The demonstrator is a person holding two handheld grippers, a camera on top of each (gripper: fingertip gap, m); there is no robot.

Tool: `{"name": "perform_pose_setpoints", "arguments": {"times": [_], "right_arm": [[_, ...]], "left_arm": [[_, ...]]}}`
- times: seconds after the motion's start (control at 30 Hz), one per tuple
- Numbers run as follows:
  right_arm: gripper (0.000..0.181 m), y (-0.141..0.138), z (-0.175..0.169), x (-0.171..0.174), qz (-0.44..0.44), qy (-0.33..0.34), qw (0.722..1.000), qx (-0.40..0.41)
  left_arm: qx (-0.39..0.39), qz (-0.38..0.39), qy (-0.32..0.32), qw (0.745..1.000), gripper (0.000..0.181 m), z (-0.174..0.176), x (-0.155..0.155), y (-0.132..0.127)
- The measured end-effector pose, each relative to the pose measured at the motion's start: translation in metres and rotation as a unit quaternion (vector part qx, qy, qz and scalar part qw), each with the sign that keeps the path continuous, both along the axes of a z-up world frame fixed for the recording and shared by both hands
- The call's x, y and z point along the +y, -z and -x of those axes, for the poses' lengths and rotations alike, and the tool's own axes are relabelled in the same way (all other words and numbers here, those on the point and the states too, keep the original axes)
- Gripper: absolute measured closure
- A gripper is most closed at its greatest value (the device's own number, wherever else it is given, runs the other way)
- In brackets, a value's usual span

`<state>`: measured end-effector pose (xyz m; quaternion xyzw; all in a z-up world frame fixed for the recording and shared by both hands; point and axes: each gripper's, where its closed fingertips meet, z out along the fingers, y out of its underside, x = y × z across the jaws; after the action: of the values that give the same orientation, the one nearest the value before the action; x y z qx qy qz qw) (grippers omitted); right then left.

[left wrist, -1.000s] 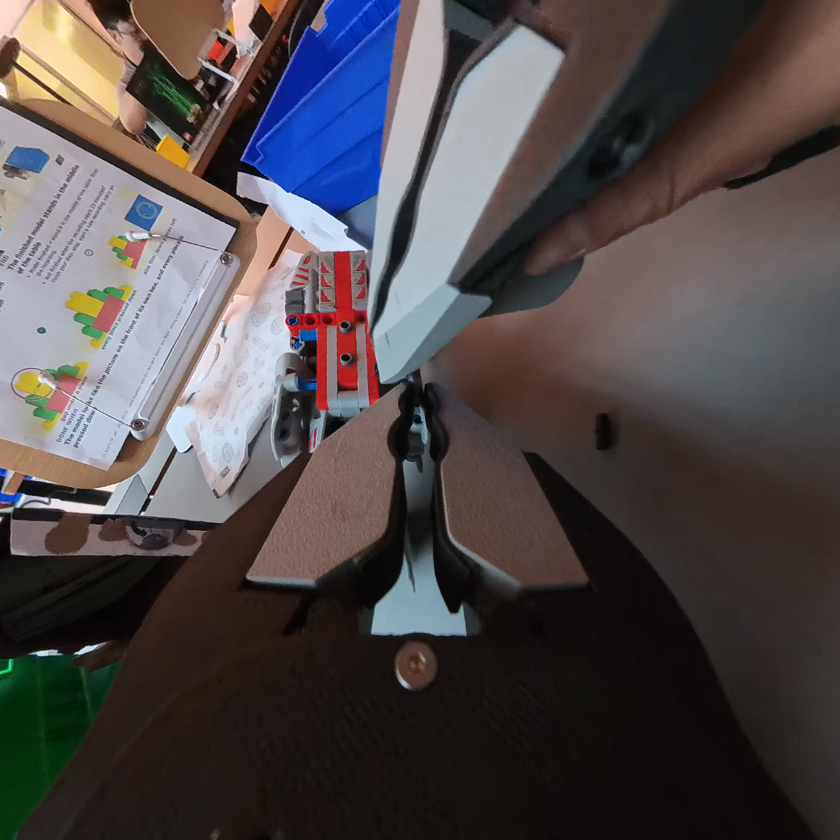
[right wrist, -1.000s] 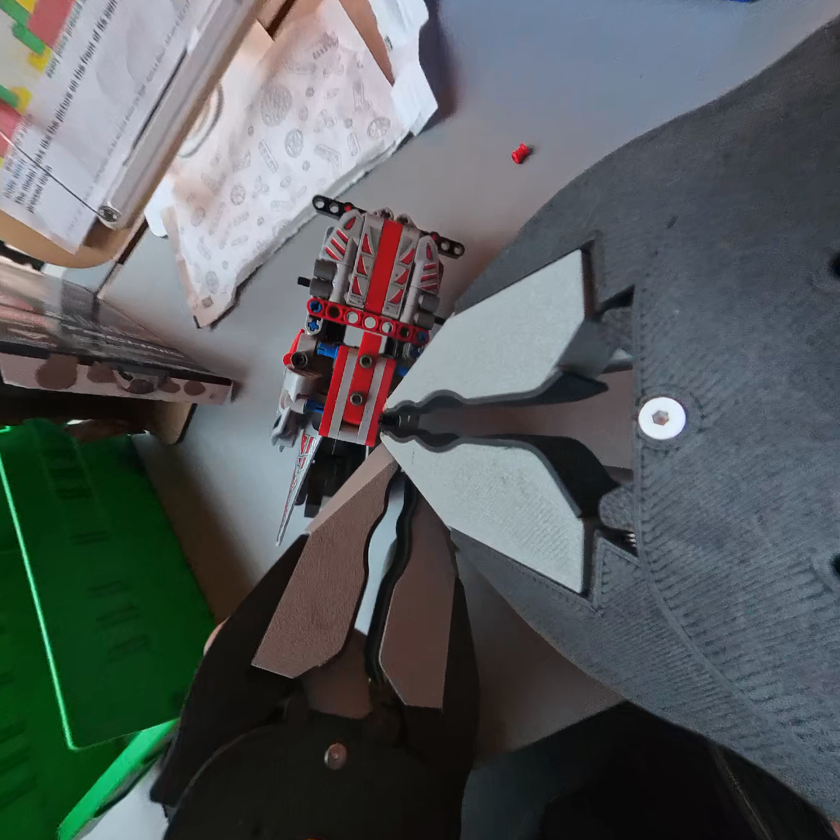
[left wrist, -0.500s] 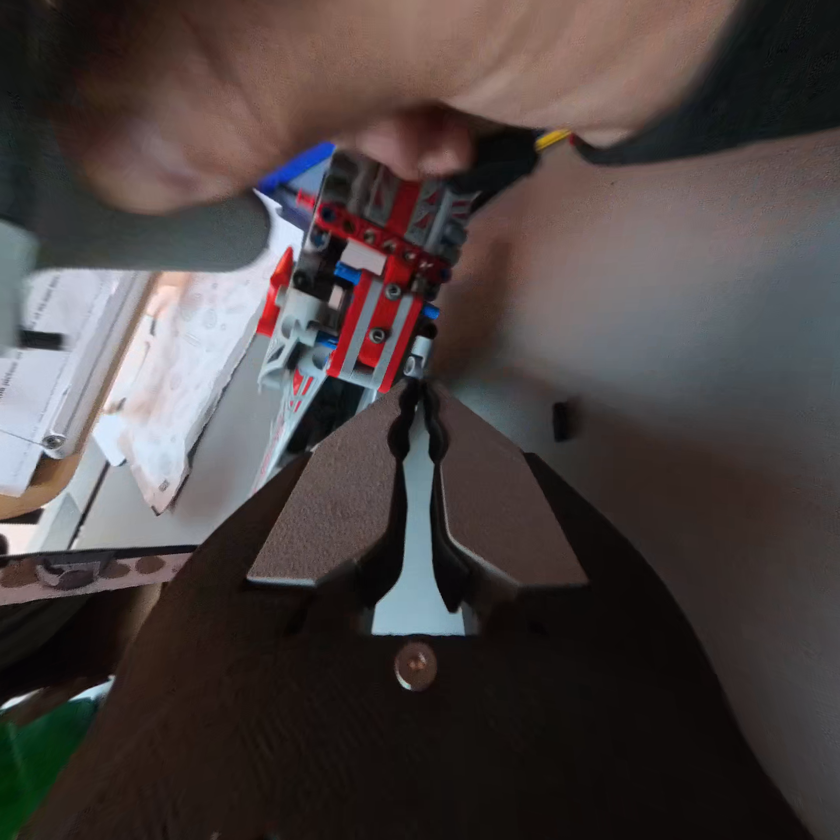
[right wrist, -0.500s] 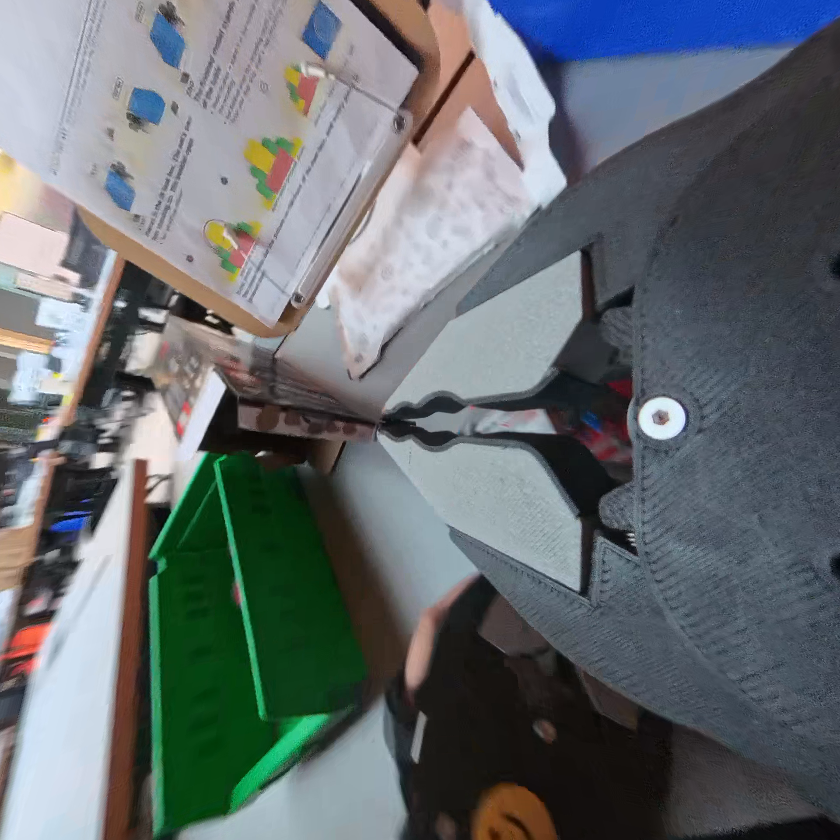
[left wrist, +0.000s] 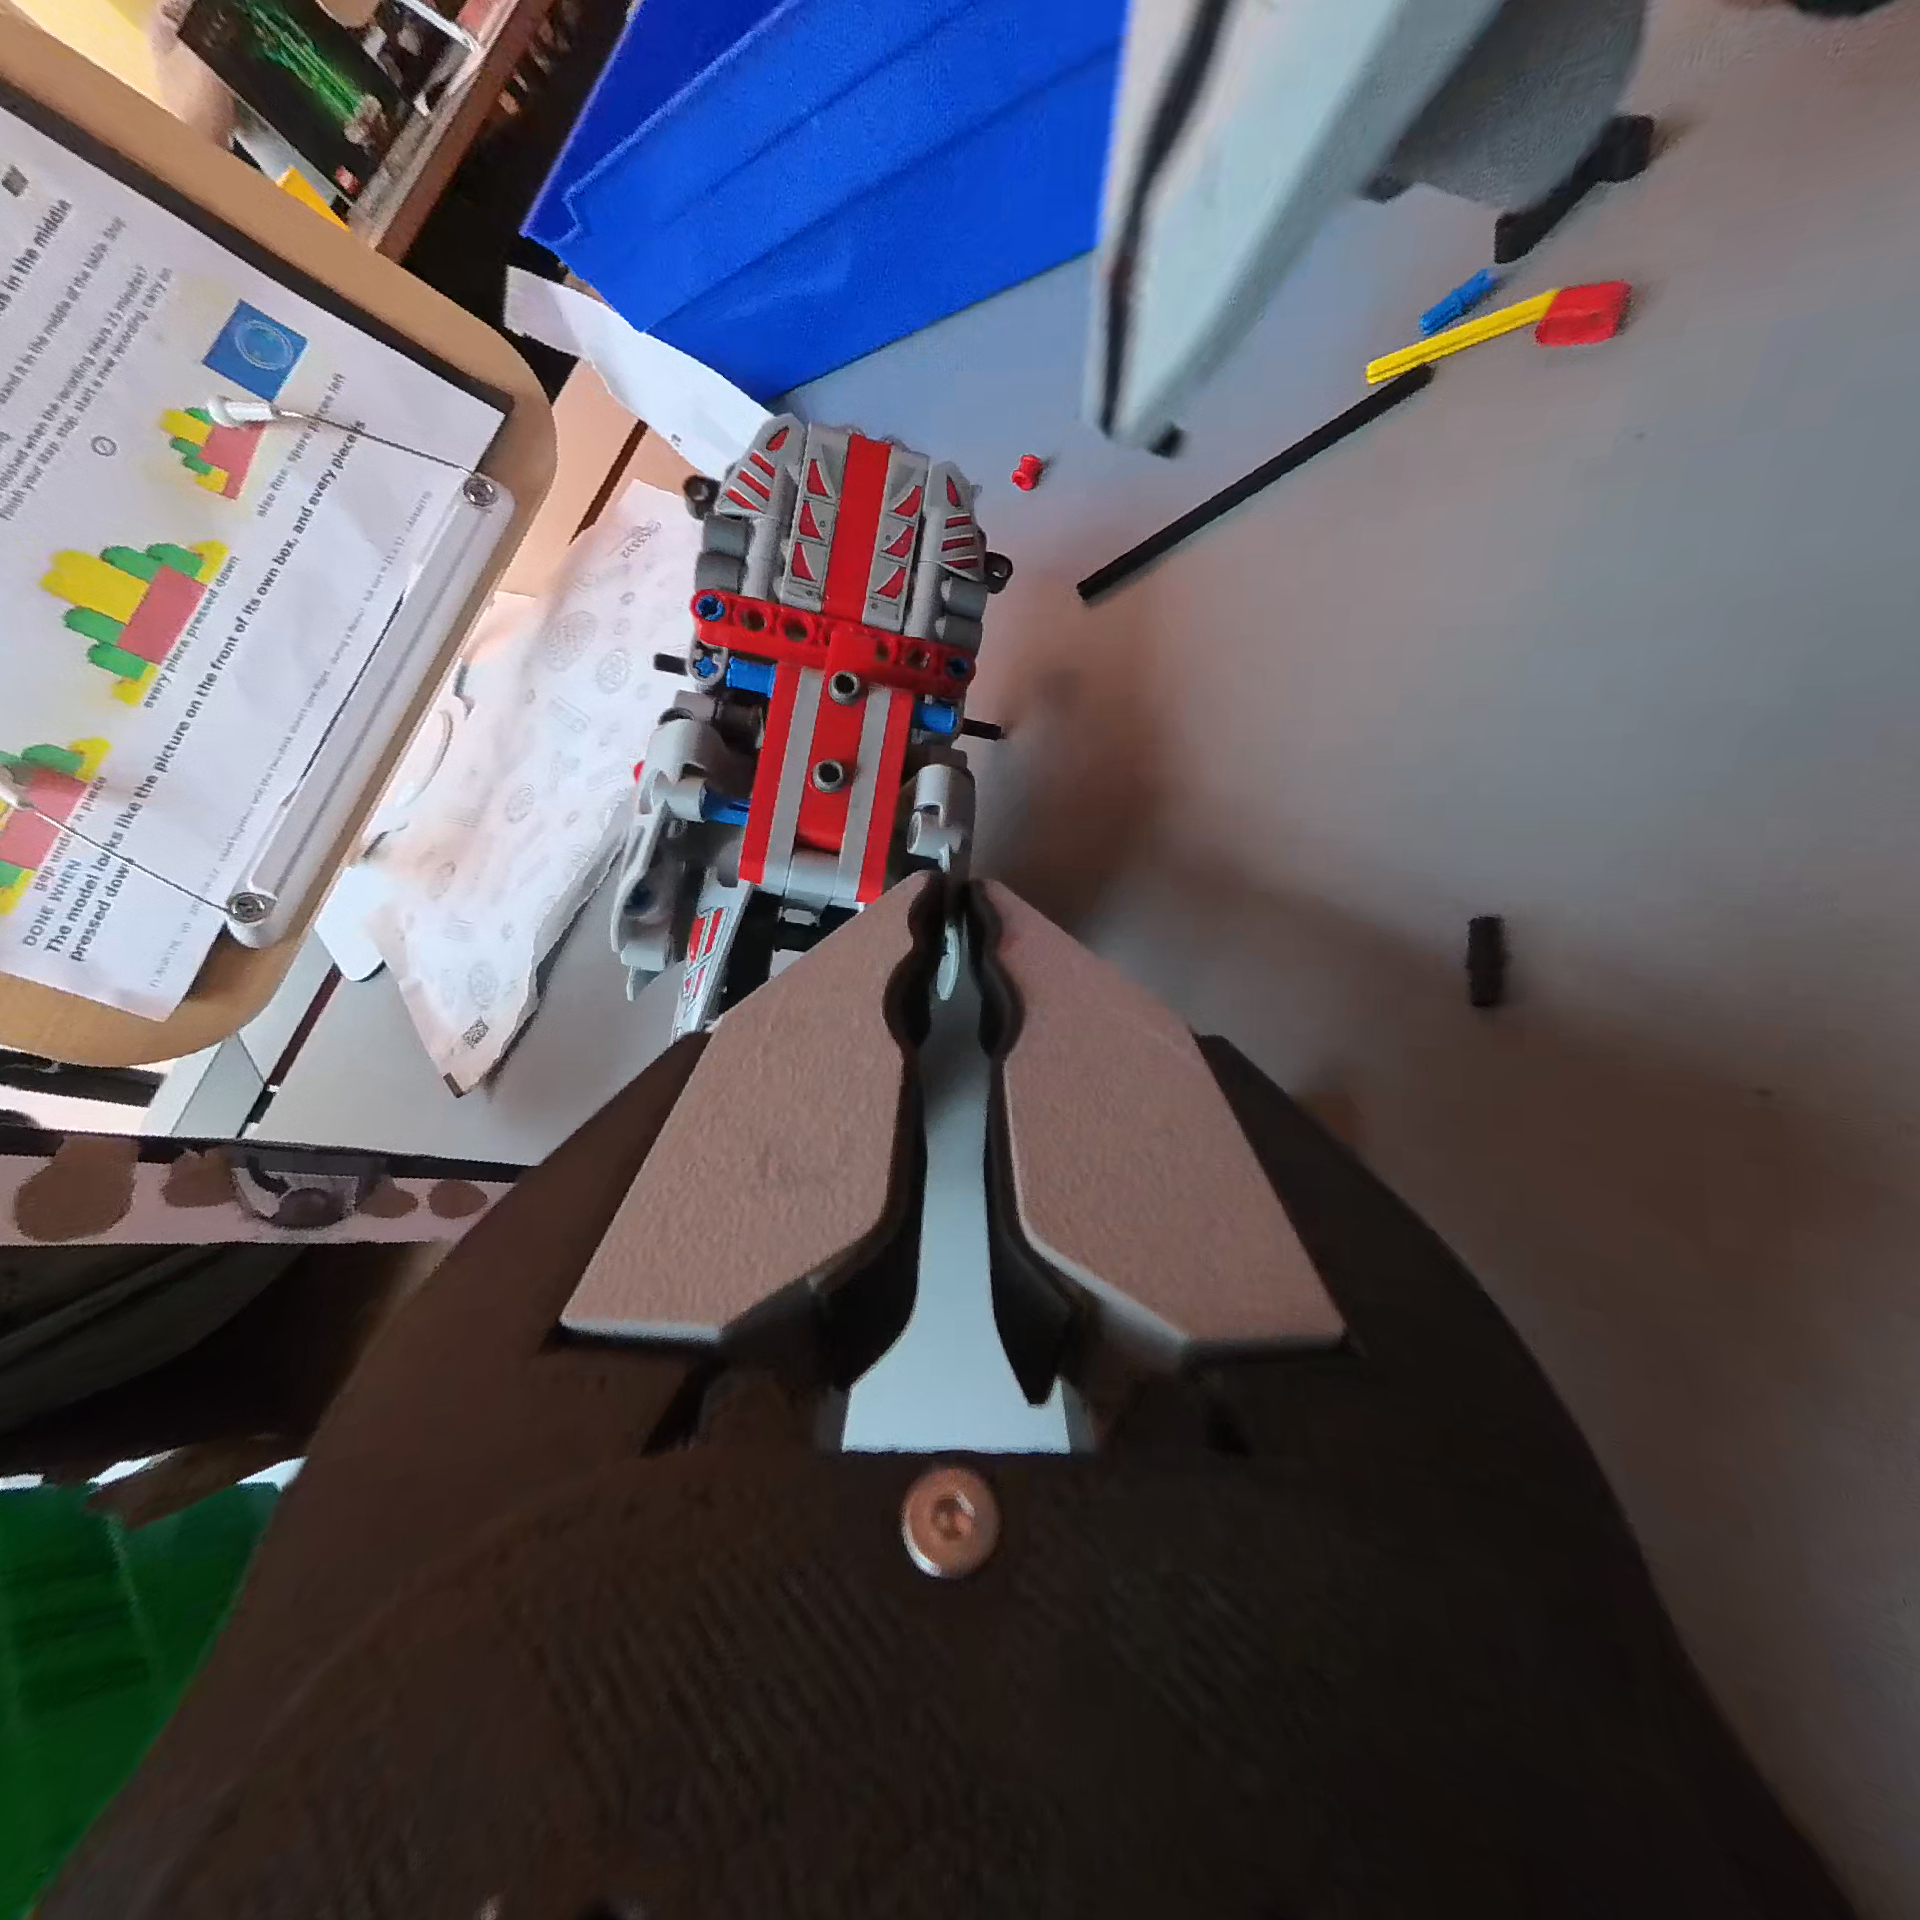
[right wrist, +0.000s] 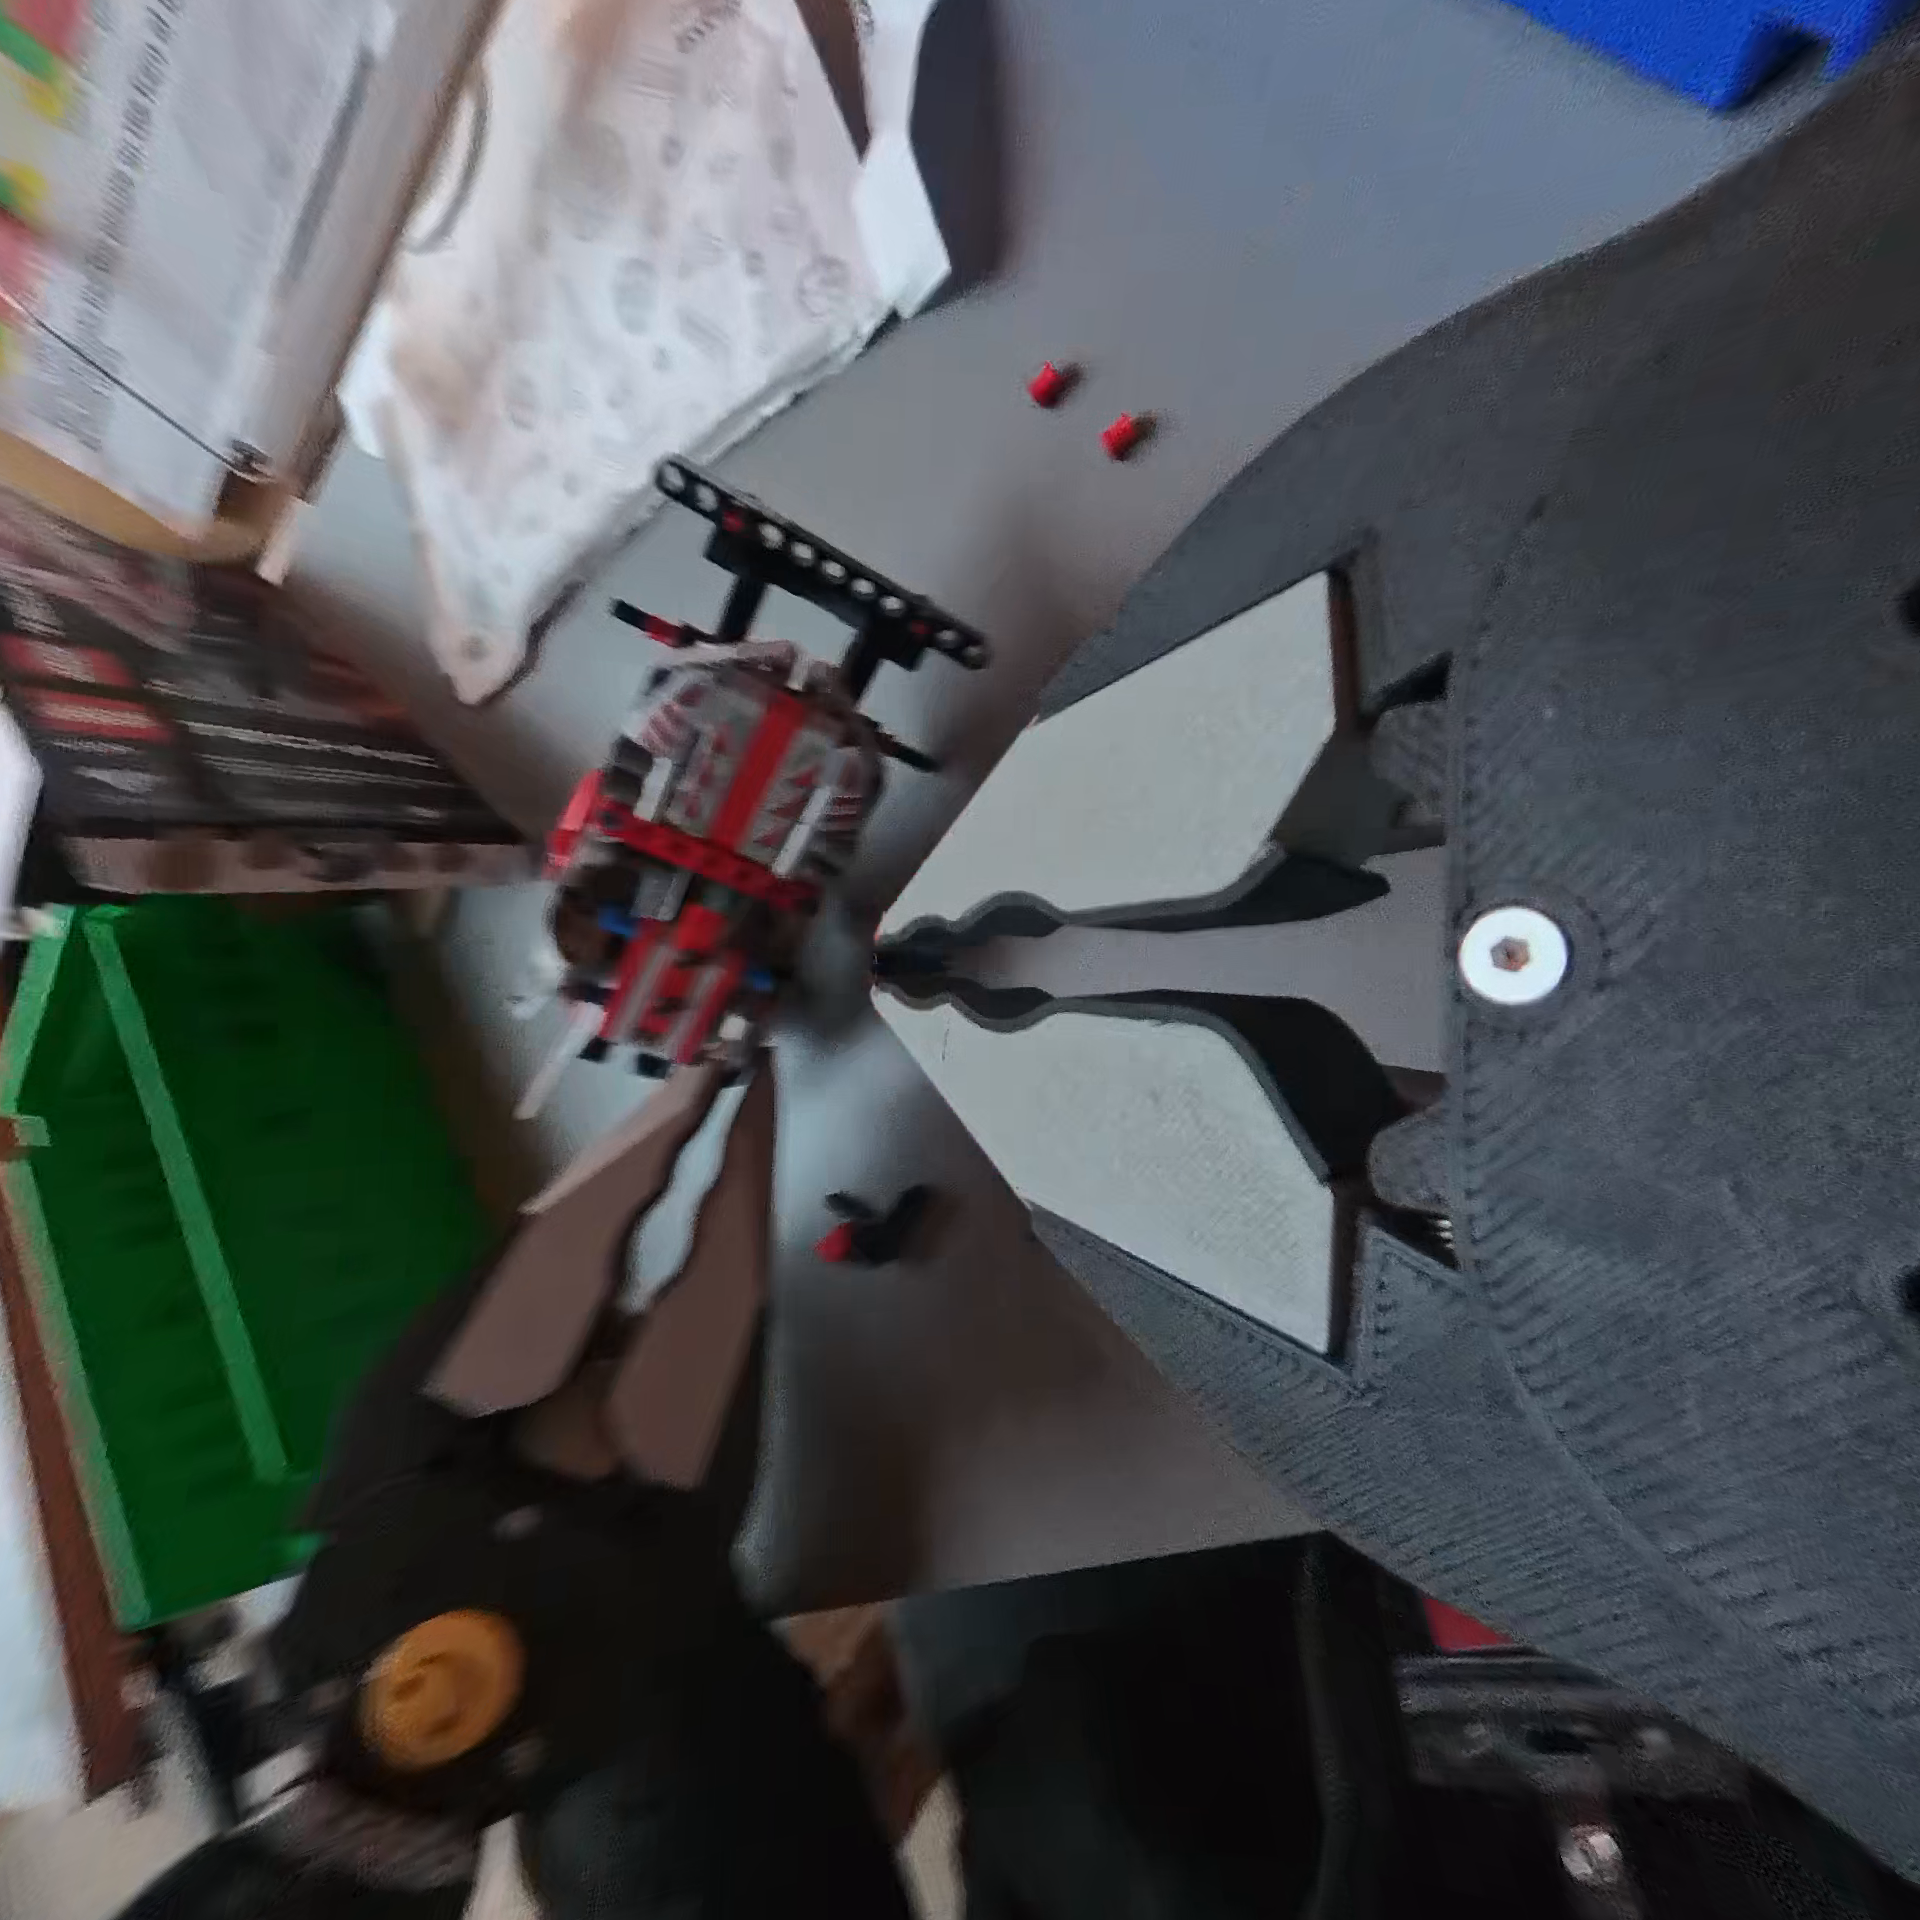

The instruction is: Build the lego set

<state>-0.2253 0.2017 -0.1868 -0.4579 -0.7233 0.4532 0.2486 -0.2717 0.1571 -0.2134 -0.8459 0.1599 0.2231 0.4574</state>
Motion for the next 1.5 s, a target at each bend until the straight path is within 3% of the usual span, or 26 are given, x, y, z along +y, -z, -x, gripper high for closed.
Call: {"name": "perform_pose_setpoints", "arguments": {"times": [0.1, 0.2, 0.33, 0.43, 0.57, 0.63, 0.8, 0.97, 1.03, 1.13, 1.27, 1.33, 1.4, 1.5], "right_arm": [[0.180, 0.030, -0.007, 0.018, -0.065, 0.014, 0.996, -0.060], [0.180, 0.045, -0.015, 0.016, -0.060, -0.007, 0.993, -0.105], [0.165, 0.080, -0.020, 0.022, -0.107, -0.003, 0.979, -0.172], [0.173, 0.071, -0.018, 0.025, -0.130, -0.001, 0.982, -0.140], [0.161, 0.080, -0.020, 0.027, -0.092, -0.003, 0.982, -0.163], [0.161, 0.071, -0.016, 0.023, -0.056, -0.002, 0.989, -0.139], [0.155, 0.018, -0.004, 0.007, -0.010, -0.012, 0.999, -0.034], [0.156, 0.014, 0.002, -0.014, -0.031, -0.030, 0.999, -0.028], [0.156, 0.015, 0.006, -0.022, -0.032, -0.035, 0.999, -0.025], [0.156, 0.012, 0.018, -0.031, -0.026, -0.025, 0.999, -0.014], [0.148, 0.003, 0.038, -0.041, -0.013, 0.001, 1.000, 0.007], [0.145, -0.004, 0.049, -0.048, 0.004, 0.014, 1.000, 0.020], [0.141, -0.007, 0.059, -0.052, 0.010, 0.028, 0.999, 0.025], [0.142, -0.007, 0.071, -0.053, 0.006, 0.041, 0.999, 0.033]], "left_arm": [[-0.006, -0.001, -0.006, 1.000, 0.179, 0.004, -0.001, -0.005], [-0.022, 0.006, -0.007, 1.000, 0.177, 0.010, -0.002, -0.010], [-0.068, 0.007, -0.010, 0.998, 0.177, 0.022, 0.001, -0.020], [-0.114, -0.003, -0.005, 0.993, 0.177, 0.026, 0.002, -0.025], [-0.186, -0.029, -0.002, 0.982, 0.175, 0.032, -0.002, -0.030], [-0.219, -0.039, 0.005, 0.975, 0.176, 0.033, -0.005, -0.032], [-0.274, -0.040, 0.029, 0.961, 0.172, 0.033, -0.013, -0.036], [-0.315, -0.080, 0.038, 0.945, 0.161, 0.044, -0.034, -0.068], [-0.324, -0.052, 0.027, 0.944, 0.155, 0.047, -0.043, -0.063], [-0.280, -0.040, -0.027, 0.959, 0.150, 0.063, -0.048, -0.054], [-0.290, 0.019, -0.020, 0.957, 0.135, 0.050, -0.050, -0.036], [-0.276, 0.052, -0.028, 0.959, 0.145, 0.047, -0.051, -0.022], [-0.264, 0.077, -0.024, 0.961, 0.173, 0.040, -0.048, -0.010], [-0.267, 0.072, -0.013, 0.961, 0.178, 0.030, -0.039, -0.010]]}}
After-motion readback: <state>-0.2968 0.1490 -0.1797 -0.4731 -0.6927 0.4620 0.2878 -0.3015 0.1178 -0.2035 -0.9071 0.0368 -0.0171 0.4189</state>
